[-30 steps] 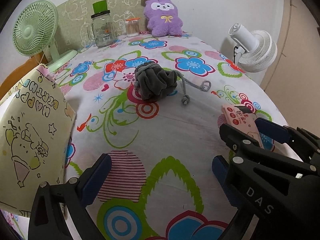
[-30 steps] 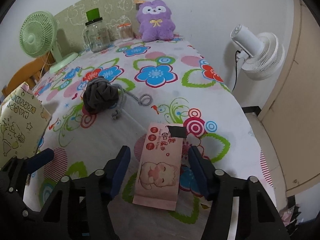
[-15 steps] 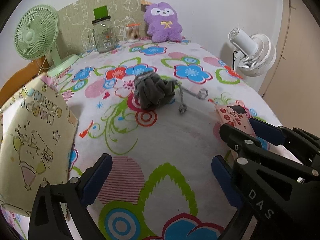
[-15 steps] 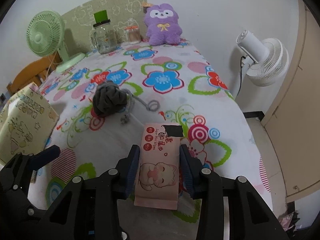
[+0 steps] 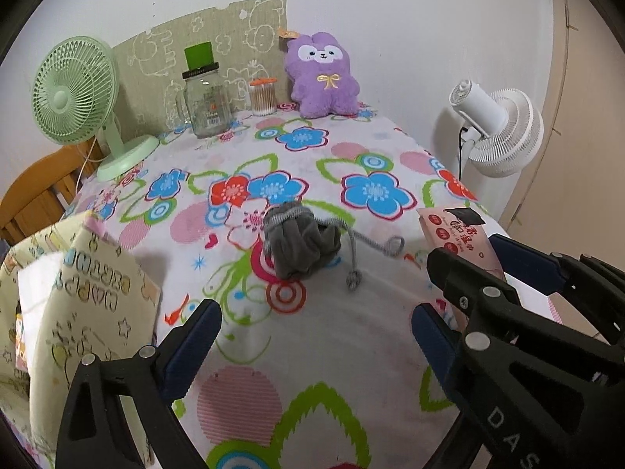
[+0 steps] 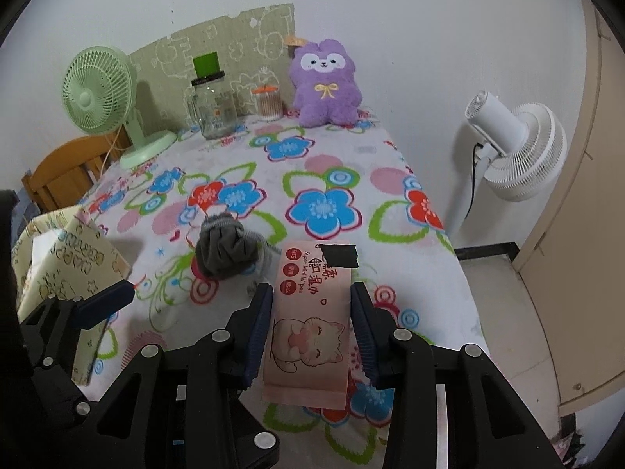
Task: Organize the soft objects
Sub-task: 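Grasp the grey knitted pouch with the left gripper while the right gripper holds the pink packet, then carry the grey pouch and pink packet over the yellow box with both grippers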
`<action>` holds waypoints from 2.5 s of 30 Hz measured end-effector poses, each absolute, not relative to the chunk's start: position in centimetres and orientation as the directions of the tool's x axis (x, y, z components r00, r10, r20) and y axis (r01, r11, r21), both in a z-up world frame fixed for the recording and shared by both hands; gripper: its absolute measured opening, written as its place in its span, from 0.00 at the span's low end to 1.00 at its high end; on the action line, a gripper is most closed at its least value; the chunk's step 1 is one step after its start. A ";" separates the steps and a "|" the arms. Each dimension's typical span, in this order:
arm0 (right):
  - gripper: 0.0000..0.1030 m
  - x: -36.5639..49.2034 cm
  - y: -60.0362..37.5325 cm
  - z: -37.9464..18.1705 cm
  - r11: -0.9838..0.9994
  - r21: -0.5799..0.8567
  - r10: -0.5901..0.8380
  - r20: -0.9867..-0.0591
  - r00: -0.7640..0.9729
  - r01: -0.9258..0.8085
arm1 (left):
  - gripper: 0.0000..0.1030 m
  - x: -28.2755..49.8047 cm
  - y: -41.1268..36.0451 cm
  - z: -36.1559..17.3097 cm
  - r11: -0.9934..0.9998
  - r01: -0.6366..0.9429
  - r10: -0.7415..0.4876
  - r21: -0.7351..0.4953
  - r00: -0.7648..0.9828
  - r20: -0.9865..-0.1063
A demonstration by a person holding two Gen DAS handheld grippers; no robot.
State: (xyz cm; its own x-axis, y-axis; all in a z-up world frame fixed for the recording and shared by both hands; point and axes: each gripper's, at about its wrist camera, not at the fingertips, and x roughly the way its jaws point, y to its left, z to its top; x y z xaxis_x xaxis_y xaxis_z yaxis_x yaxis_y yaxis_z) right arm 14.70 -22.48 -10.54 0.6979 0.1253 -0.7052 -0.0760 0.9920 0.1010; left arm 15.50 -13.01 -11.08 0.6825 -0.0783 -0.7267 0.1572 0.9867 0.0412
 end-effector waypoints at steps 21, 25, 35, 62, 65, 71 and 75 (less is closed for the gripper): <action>0.42 20.2 -23.1 -10.6 0.991 0.108 0.131 -0.690 0.711 -0.078 | 0.87 21.2 -13.3 -11.8 0.998 0.066 -0.061 -0.022 0.685 -0.726; 0.42 21.0 -23.1 -11.6 0.991 0.114 0.134 -0.705 0.696 -0.075 | 0.87 22.0 -13.2 -12.8 0.998 0.053 -0.057 -0.028 0.670 -0.741; 0.42 22.3 -22.8 -13.2 0.990 0.118 0.137 -0.728 0.672 -0.074 | 0.86 23.3 -12.9 -14.7 0.999 0.037 -0.053 -0.038 0.621 -0.782; 0.42 20.1 -22.5 -12.8 0.990 0.119 0.139 -0.732 0.667 -0.076 | 0.45 20.7 -12.7 -14.2 1.000 0.026 -0.008 0.011 0.619 -0.785; 0.42 19.4 -22.5 -12.8 0.989 0.126 0.143 -0.733 0.666 -0.074 | 0.45 20.1 -12.6 -14.1 0.999 0.032 -0.009 0.014 0.620 -0.784; 0.42 18.1 -22.1 -12.5 0.988 0.134 0.152 -0.730 0.667 -0.078 | 0.43 18.5 -12.3 -13.5 0.999 0.034 0.000 0.028 0.633 -0.774; 0.42 16.9 -21.8 -11.9 0.987 0.137 0.157 -0.723 0.673 -0.084 | 0.43 17.3 -11.9 -12.8 0.999 0.036 0.000 0.031 0.649 -0.761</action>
State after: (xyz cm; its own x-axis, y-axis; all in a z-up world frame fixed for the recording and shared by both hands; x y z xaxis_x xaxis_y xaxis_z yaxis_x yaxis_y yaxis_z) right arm 16.88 -21.77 -11.91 0.6727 0.1574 -0.7229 -0.0841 0.9870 0.1366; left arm 17.31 -11.91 -12.82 0.6487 -0.0003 -0.7610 0.0363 0.9989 0.0306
